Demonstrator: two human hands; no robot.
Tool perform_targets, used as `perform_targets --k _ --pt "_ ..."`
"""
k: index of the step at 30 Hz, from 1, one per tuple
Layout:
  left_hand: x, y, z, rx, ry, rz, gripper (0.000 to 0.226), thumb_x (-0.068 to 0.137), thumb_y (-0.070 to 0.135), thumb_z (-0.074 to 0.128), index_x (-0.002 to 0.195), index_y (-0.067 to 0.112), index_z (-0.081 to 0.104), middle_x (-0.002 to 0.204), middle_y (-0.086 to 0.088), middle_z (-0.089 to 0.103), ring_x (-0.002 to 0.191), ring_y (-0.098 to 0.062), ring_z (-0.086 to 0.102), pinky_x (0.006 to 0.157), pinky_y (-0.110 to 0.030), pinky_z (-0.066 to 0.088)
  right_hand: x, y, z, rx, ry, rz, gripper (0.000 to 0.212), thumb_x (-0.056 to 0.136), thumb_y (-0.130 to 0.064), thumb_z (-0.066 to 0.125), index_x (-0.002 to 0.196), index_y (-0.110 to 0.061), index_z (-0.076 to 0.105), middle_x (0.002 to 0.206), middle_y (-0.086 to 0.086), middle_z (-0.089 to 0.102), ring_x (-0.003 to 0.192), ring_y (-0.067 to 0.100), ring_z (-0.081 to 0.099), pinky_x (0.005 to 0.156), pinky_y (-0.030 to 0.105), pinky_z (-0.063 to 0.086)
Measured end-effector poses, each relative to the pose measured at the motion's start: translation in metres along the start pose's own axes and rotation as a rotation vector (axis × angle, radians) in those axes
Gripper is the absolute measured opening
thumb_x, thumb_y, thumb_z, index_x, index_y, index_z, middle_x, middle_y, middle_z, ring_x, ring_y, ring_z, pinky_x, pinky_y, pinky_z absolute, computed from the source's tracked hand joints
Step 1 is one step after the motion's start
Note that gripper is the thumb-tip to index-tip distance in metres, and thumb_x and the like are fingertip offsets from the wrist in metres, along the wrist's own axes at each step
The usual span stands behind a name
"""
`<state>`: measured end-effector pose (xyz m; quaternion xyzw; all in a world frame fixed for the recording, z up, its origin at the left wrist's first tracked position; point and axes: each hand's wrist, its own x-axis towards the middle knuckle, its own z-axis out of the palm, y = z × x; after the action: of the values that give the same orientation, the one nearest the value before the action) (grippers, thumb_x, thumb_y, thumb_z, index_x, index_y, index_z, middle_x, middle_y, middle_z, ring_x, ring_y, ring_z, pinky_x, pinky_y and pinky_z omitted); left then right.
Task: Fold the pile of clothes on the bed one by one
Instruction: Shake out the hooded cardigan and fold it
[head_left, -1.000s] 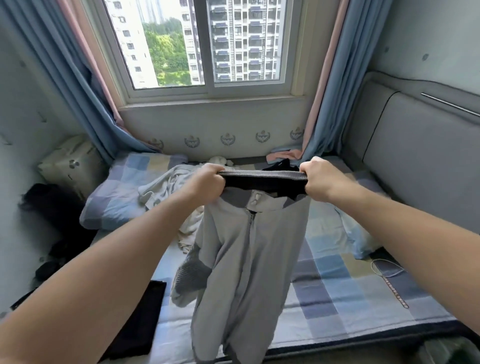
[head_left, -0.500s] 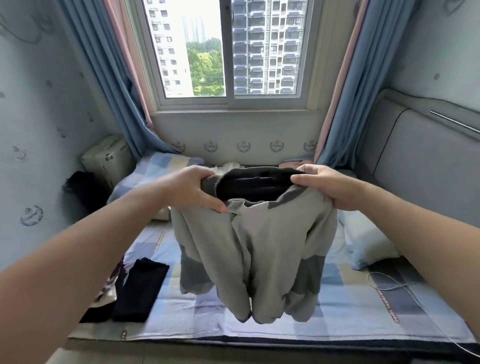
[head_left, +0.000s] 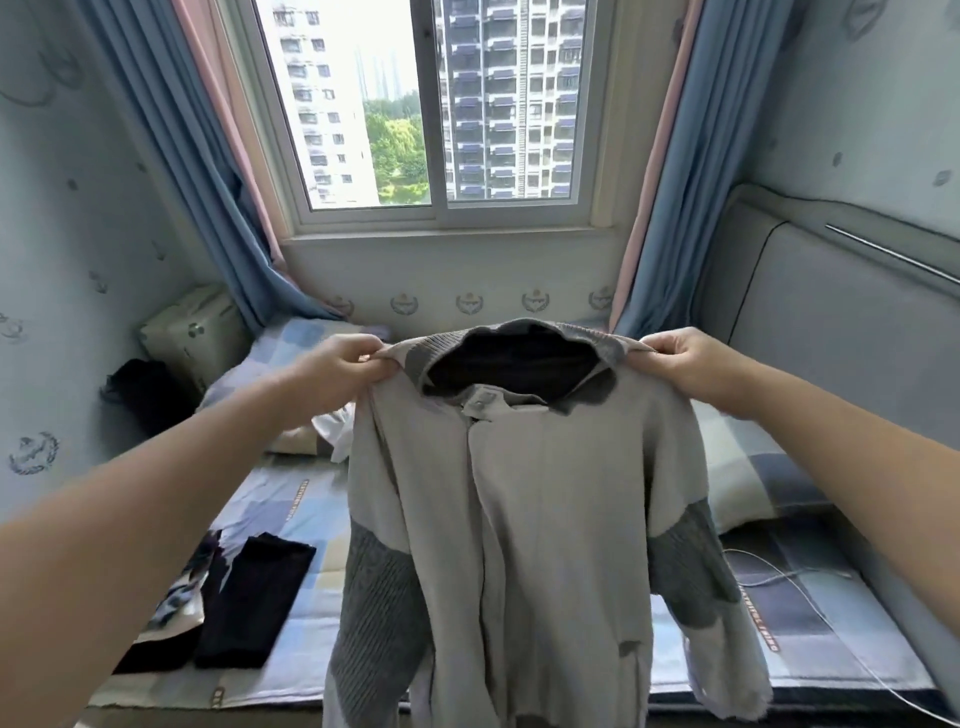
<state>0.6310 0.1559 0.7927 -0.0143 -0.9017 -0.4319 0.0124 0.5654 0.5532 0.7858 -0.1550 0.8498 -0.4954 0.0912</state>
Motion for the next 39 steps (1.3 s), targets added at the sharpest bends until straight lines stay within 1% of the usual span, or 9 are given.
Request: perform_targets --k 5,11,14,18,22,25,27,30,39 --pt "0.064 -0.045 0.035 -0.017 0.207 -0.048 0.029 0.103 0.034 0.054 0.092 0.009 0.065 0.096 -0.009 0.066 0.089 -0.024 0.061 0.085 -0.044 0.048 0.055 0.024 0.017 0.039 0.104 0.072 0.036 0.098 -0.041 0.062 0.1 -0.009 0.076 0.099 0.016 0.076 0.082 0.021 0.068 0.084 0.043 0.057" --pt "0.168 -0.1 0.061 0.121 0.24 -0.148 0.04 0.102 0.032 0.056 0.073 0.006 0.049 0.067 -0.007 0.049 0.068 -0.024 0.048 0.062 -0.037 0.033 0.172 0.076 0.037 -0.111 0.139 0.183 0.039 0.1 -0.035 0.061 0.072 -0.009 0.051 0.061 0.0 0.041 0.051 0.011 0.036 0.045 0.023 0.028" --pt "0.242 -0.149 0.078 0.207 0.166 -0.224 0.036 0.103 0.034 0.054 0.07 0.018 0.047 0.069 -0.002 0.053 0.076 -0.029 0.055 0.063 -0.037 0.034 0.25 0.12 0.055 -0.238 0.126 0.276 0.045 0.1 -0.033 0.059 0.061 -0.016 0.044 0.06 -0.001 0.04 0.059 0.019 0.039 0.05 0.03 0.027" --pt "0.356 -0.252 0.127 0.421 0.14 -0.3 0.027 0.103 0.041 0.05 0.088 0.022 0.062 0.095 -0.008 0.064 0.101 -0.034 0.058 0.078 -0.04 0.046 0.367 0.214 0.105 -0.479 0.11 0.419 0.043 0.099 -0.046 0.055 0.072 -0.013 0.064 0.085 0.007 0.052 0.087 0.031 0.051 0.075 0.037 0.046" --pt "0.465 -0.382 0.209 0.245 0.147 -0.493 0.028 0.1 0.038 0.049 0.084 0.018 0.06 0.089 -0.007 0.072 0.09 -0.03 0.066 0.076 -0.036 0.05 0.482 0.332 0.182 -0.308 0.192 0.595 0.041 0.1 -0.033 0.056 0.066 -0.011 0.055 0.068 0.011 0.058 0.07 0.032 0.055 0.061 0.033 0.045" --pt "0.525 -0.465 0.271 -0.108 0.248 -0.594 0.025 0.097 0.037 0.054 0.107 0.018 0.065 0.111 -0.01 0.072 0.105 -0.028 0.067 0.093 -0.035 0.053 0.547 0.412 0.236 0.146 0.257 0.754 0.019 0.105 -0.015 0.042 0.098 -0.011 0.059 0.105 0.012 0.065 0.085 0.027 0.061 0.061 0.029 0.047" --pt "0.544 -0.503 0.305 -0.237 0.225 -0.512 0.05 0.101 0.031 0.056 0.146 0.013 0.043 0.144 -0.007 0.053 0.132 -0.022 0.051 0.107 -0.028 0.039 0.575 0.46 0.266 0.201 0.238 0.663 0.043 0.103 -0.015 0.052 0.145 -0.015 0.043 0.144 0.004 0.049 0.122 0.025 0.051 0.092 0.035 0.045" --pt "0.53 -0.542 0.35 -0.197 0.082 -0.393 0.075 0.101 0.035 0.057 0.16 0.019 0.016 0.163 0.001 0.027 0.149 -0.016 0.028 0.121 -0.034 0.024 0.562 0.522 0.309 0.251 0.152 0.594 0.089 0.098 -0.026 0.063 0.161 -0.023 0.001 0.168 -0.002 0.014 0.151 0.019 0.022 0.12 0.039 0.025" --pt "0.338 -0.552 0.43 0.105 -0.367 -0.348 0.056 0.1 0.036 0.057 0.152 0.027 0.036 0.158 0.005 0.036 0.145 -0.017 0.032 0.117 -0.035 0.03 0.362 0.578 0.351 0.077 -0.112 0.621 0.079 0.095 -0.024 0.065 0.159 -0.034 0.019 0.152 -0.018 0.034 0.139 -0.001 0.031 0.113 0.027 0.028"
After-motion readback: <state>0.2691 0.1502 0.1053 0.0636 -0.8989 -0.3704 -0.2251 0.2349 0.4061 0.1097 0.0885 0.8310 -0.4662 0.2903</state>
